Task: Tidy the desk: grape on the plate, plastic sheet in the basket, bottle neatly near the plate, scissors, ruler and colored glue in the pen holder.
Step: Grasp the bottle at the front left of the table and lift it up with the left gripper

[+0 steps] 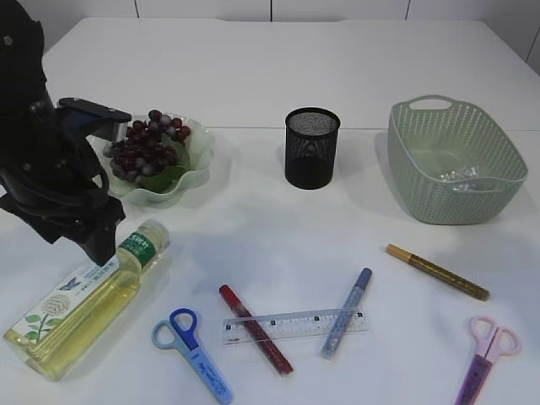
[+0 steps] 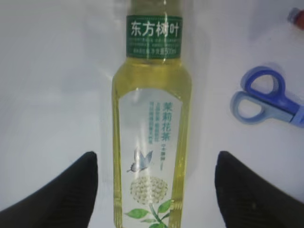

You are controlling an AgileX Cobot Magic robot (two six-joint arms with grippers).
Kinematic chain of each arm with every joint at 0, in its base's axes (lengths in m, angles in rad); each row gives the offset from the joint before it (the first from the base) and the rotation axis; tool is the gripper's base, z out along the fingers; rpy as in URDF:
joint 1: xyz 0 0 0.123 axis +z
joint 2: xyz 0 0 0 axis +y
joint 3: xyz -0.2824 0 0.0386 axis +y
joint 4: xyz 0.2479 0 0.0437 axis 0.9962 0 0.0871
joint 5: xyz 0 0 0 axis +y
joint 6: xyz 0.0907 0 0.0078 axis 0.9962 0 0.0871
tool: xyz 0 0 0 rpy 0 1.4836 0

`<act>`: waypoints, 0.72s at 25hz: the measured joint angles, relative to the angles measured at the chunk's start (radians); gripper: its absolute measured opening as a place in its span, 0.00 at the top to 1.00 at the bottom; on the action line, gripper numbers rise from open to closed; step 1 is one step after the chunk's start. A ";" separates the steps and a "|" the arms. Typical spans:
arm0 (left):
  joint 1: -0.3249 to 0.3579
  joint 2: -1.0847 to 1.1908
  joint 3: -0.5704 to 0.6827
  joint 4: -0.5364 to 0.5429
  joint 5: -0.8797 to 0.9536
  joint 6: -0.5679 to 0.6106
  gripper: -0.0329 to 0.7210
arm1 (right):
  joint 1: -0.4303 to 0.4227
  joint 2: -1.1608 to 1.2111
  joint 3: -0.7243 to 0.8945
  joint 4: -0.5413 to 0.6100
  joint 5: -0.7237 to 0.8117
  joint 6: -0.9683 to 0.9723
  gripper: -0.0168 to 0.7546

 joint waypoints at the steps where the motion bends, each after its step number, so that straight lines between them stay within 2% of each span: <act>1: 0.000 0.004 0.000 -0.003 -0.011 0.000 0.21 | 0.000 0.000 0.000 0.000 0.000 0.000 0.31; 7: 0.000 0.037 0.000 0.000 -0.035 0.000 0.09 | 0.000 0.000 0.000 0.000 0.000 0.000 0.31; 18: 0.000 0.162 -0.016 0.017 -0.085 0.000 0.08 | 0.000 0.000 0.000 0.000 0.000 -0.001 0.31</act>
